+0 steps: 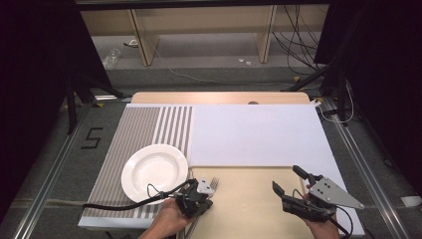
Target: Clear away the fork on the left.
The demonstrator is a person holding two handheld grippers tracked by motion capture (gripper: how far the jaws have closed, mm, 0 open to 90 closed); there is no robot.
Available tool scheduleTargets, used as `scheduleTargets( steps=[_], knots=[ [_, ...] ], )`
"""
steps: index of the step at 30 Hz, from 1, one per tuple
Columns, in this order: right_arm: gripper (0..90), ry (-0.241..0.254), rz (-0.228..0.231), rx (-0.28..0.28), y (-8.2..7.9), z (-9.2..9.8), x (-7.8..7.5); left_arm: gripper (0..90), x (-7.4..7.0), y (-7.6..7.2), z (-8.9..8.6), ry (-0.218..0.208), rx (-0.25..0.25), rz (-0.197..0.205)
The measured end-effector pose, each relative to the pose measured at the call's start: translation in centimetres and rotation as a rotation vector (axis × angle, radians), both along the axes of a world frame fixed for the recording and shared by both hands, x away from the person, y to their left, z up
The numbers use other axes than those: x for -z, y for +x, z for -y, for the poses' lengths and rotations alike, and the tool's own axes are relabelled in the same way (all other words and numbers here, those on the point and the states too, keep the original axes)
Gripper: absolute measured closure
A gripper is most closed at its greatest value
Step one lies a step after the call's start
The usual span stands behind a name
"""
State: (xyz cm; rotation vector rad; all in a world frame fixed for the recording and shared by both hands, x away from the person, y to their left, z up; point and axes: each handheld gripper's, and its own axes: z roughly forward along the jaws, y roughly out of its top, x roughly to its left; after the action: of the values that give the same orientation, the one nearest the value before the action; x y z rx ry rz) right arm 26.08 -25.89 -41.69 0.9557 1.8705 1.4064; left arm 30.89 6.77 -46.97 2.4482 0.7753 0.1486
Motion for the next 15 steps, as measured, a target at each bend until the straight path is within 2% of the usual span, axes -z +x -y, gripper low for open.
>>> scheduleTargets(
  steps=[4,8,15],
  knots=[
    [21.4,0.003,0.000,0.000,0.0,0.0,0.0,89.5,-0.1,0.3,-0.5,0.029,-0.022,0.022],
    [21.5,0.001,0.002,0.000,0.0,0.0,0.0,89.5,-0.2,0.5,-1.0,0.025,-0.032,0.008],
    [21.5,0.001,0.000,-0.001,0.0,0.0,-0.1,89.5,-0.4,0.9,-1.7,0.025,-0.060,0.005]
  ],
)
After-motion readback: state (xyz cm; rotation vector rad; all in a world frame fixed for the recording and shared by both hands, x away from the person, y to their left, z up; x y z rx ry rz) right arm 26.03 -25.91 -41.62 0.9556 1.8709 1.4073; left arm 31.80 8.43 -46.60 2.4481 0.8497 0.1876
